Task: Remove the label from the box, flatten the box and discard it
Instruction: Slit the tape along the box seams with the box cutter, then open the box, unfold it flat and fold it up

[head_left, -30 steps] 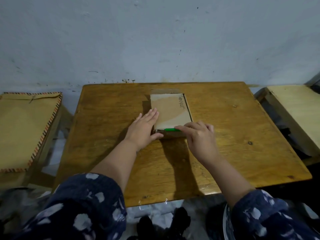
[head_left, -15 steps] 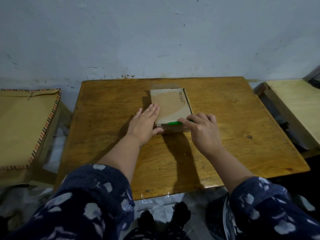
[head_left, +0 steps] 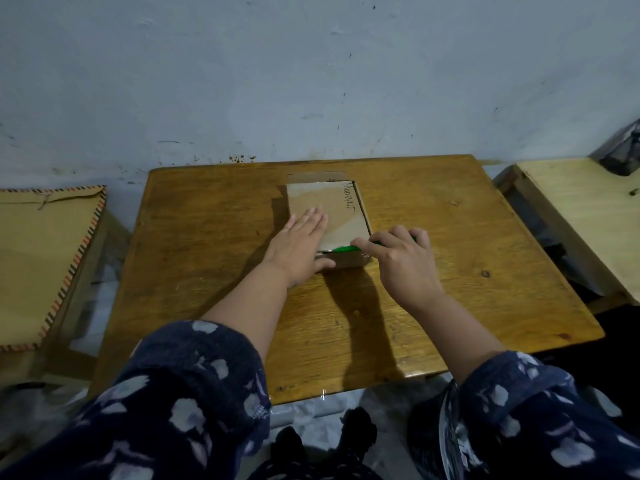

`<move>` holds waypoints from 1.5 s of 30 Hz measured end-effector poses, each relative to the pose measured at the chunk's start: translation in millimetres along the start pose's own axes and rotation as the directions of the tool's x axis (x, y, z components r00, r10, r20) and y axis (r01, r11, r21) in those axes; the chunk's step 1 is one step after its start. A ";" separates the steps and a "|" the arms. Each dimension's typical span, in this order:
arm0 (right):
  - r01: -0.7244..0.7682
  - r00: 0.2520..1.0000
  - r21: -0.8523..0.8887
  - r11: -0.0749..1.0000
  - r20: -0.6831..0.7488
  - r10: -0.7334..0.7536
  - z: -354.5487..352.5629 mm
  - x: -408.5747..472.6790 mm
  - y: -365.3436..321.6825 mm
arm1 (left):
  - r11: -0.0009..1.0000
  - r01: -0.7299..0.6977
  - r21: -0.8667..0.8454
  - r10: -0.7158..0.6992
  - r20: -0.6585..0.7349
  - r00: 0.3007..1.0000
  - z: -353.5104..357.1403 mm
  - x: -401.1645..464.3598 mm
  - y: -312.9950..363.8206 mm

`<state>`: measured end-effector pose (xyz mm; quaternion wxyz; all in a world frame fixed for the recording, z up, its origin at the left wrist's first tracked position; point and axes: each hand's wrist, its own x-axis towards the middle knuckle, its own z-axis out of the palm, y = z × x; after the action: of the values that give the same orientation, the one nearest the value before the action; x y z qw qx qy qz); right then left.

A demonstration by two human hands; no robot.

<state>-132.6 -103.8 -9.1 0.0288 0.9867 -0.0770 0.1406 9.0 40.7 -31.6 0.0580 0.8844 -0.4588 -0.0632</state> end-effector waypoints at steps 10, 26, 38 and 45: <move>-0.099 0.995 -0.063 0.993 0.018 0.101 -1.7 -9.8 41.5 | 0.999 -0.044 0.020 0.045 -0.014 0.999 8.2 0.6 -5.6; -0.783 0.500 0.620 0.055 0.575 0.648 -17.7 -5.4 63.9 | 0.999 0.032 -0.015 -0.033 -0.058 0.998 5.6 13.0 13.6; -0.838 0.320 0.540 -0.077 0.601 0.732 28.5 41.7 93.5 | 0.998 0.026 0.051 -0.024 -0.038 0.999 16.3 35.1 13.9; -0.906 0.357 0.361 0.220 0.375 0.856 74.1 65.2 127.1 | 0.997 0.060 0.044 -0.056 -0.088 0.995 18.7 35.4 14.3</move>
<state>-70.8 -244.4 -57.3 -0.3231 0.7400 -0.5815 0.0992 14.6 2.7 -49.8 0.0552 0.9004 -0.4314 -0.0158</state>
